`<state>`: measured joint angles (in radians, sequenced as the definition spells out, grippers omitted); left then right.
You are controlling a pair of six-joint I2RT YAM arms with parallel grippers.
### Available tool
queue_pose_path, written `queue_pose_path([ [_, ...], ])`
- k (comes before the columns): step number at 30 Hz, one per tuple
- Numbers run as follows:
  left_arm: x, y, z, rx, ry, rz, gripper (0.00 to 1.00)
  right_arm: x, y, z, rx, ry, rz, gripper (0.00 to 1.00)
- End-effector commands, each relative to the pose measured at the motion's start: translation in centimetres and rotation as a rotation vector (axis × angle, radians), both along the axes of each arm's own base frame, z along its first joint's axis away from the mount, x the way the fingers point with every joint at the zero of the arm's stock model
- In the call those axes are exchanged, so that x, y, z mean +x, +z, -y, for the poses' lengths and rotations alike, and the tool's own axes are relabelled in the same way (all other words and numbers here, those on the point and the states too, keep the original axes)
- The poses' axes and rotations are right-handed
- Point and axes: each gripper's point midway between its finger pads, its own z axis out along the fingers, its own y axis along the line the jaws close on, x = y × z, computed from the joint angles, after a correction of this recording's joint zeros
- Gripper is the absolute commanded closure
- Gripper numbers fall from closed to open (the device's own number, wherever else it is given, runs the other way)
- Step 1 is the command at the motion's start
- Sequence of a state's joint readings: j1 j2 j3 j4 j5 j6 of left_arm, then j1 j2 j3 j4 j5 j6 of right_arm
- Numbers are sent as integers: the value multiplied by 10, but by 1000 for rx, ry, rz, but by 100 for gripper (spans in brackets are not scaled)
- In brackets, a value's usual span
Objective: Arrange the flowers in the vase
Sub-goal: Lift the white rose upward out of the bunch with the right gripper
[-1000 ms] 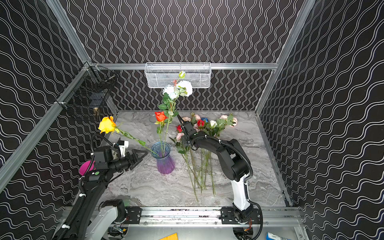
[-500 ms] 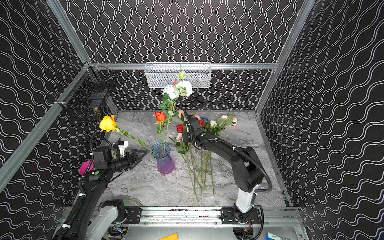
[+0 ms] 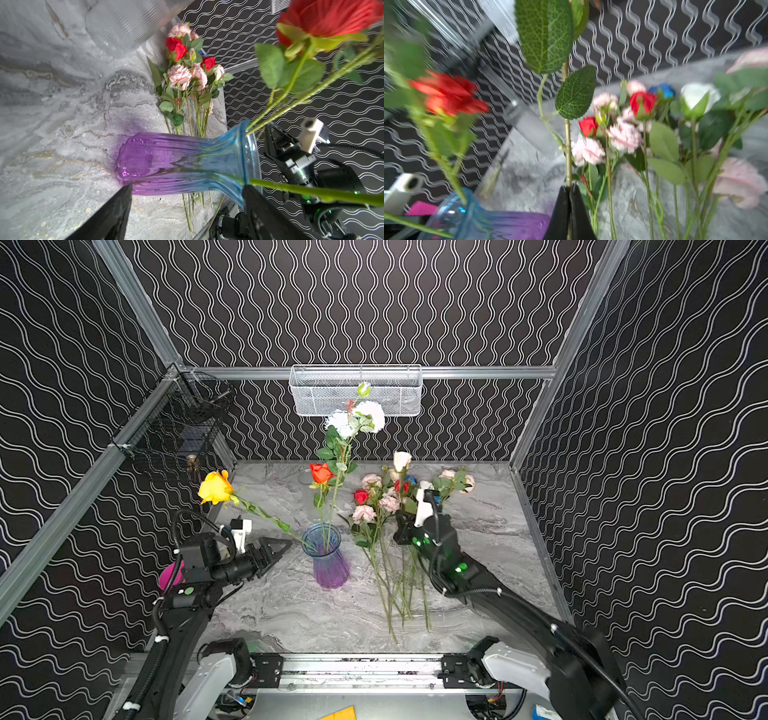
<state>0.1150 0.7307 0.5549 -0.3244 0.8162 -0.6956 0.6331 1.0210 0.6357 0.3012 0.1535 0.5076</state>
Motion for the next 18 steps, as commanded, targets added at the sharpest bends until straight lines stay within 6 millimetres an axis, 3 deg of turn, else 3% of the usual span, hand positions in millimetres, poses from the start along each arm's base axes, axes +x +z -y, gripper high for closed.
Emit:
queue_pose_path([
  [1, 2, 2, -8, 59, 38, 29, 13, -17, 56, 23, 138, -62, 222, 100],
  [5, 1, 7, -16, 123, 71, 35, 11, -43, 104, 25, 186, -43, 417, 100],
  [11, -10, 40, -25, 193, 128, 193, 7, -67, 164, -2, 220, 70, 560, 100],
  [18, -14, 48, -40, 237, 231, 243, 6, -105, 229, -26, 272, 132, 733, 100],
])
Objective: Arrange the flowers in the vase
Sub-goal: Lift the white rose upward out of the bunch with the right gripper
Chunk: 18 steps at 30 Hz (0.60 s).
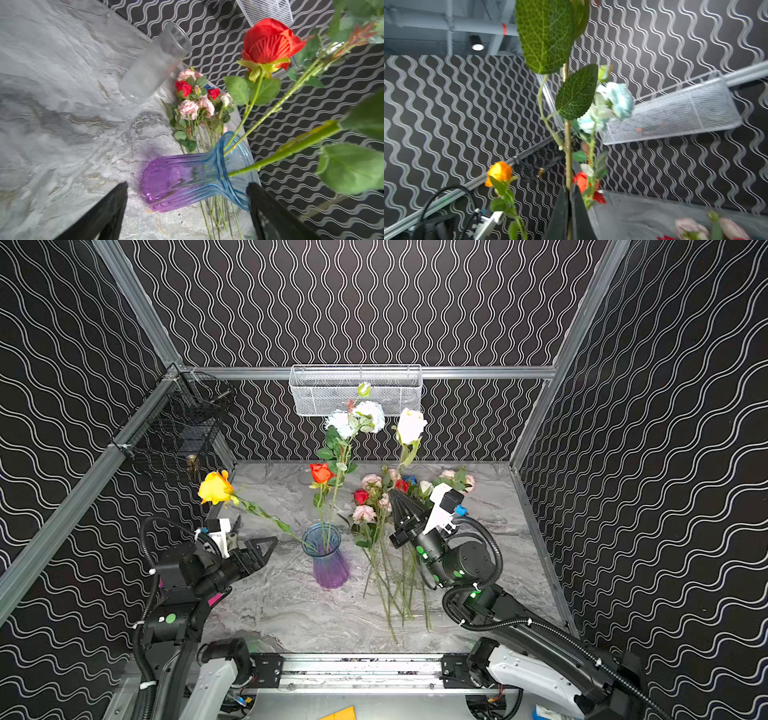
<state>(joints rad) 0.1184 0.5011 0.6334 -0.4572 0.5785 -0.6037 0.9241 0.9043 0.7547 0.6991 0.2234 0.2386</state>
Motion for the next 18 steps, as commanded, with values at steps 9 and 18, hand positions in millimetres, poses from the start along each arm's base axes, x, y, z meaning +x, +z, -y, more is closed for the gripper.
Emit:
queue_pose_path([
  [9, 2, 3, -5, 14, 30, 56, 3, -32, 93, -10, 103, 53, 261, 100],
  [18, 3, -1, 9, -49, -49, 52, 1, -2, 121, -42, 149, -34, 343, 100],
])
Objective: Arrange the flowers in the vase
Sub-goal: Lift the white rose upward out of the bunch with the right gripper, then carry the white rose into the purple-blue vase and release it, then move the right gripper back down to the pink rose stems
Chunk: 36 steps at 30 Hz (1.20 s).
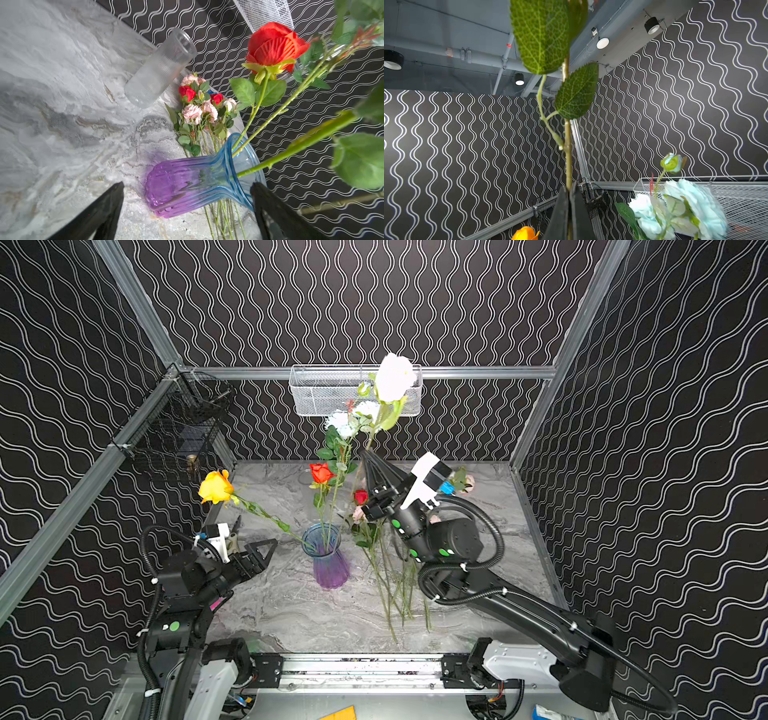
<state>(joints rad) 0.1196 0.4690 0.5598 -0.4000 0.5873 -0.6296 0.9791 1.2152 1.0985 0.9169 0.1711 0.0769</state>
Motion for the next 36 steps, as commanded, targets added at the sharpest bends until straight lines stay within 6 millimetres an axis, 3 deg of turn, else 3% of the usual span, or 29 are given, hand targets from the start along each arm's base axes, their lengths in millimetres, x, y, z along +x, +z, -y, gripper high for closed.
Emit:
queue_pose_path([
  [1, 2, 12, 10, -30, -63, 47, 1, 3, 23, 0, 66, -42, 77, 100],
  [3, 3, 13, 12, -44, -80, 49, 1, 15, 21, -17, 27, -34, 71, 100],
  [6, 2, 12, 14, -56, -87, 45, 2, 32, 1, -49, -73, -18, 44, 100],
  [13, 2, 10, 12, -56, -76, 33, 1, 65, -83, -81, -215, -4, -133, 100],
  [18, 3, 7, 14, -67, -85, 20, 2, 74, -136, -101, -351, 43, -253, 87],
  [23, 5, 3, 13, -80, -81, 6, 1, 77, -153, -113, -424, 62, -287, 67],
  [26, 6, 2, 14, -81, -86, -1, 1, 76, -153, -114, -441, 66, -290, 61],
  [36, 8, -3, 15, -97, -92, -26, 2, 45, -142, -78, -416, 113, -356, 58],
])
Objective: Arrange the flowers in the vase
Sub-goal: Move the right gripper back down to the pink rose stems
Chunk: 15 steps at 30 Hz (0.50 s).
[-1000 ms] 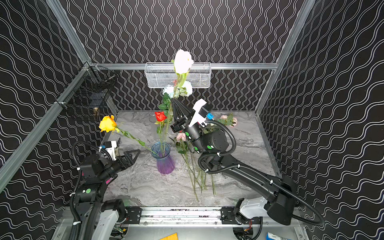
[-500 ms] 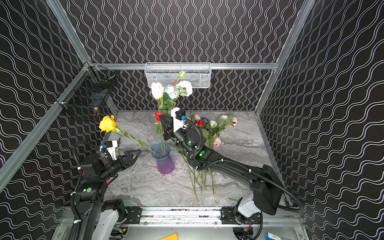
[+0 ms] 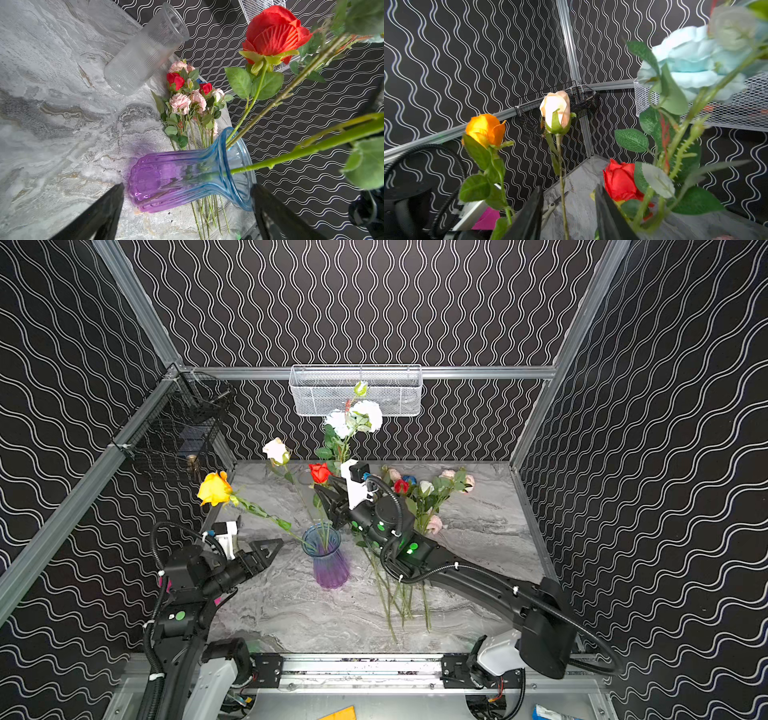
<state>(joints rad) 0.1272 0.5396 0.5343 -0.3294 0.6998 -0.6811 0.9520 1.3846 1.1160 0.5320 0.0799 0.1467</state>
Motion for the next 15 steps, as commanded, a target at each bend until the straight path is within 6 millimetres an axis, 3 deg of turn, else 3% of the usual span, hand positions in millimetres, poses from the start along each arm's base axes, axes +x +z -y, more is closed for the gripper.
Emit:
queue_pose_path([
  [1, 3, 3, 1, -9, -10, 12, 2, -13, 0, 17, 13, 11, -52, 57],
  [3, 5, -4, 0, -14, -4, -13, 3, -13, -8, 35, 35, -24, -108, 57],
  [6, 11, -22, -2, -41, 14, -90, 7, 18, -37, 78, -1, -155, -272, 59],
  [9, 14, -34, 3, -47, -31, -176, 7, 45, -95, 134, 22, -234, -469, 62],
  [11, 16, -42, 9, -79, -74, -229, 7, 59, -148, 160, -68, -306, -596, 62],
  [13, 19, -51, 12, -107, -98, -280, 7, 67, -200, 169, -214, -336, -726, 57],
  [15, 19, -55, 16, -128, -126, -315, 8, 67, -238, 159, -341, -257, -813, 57],
])
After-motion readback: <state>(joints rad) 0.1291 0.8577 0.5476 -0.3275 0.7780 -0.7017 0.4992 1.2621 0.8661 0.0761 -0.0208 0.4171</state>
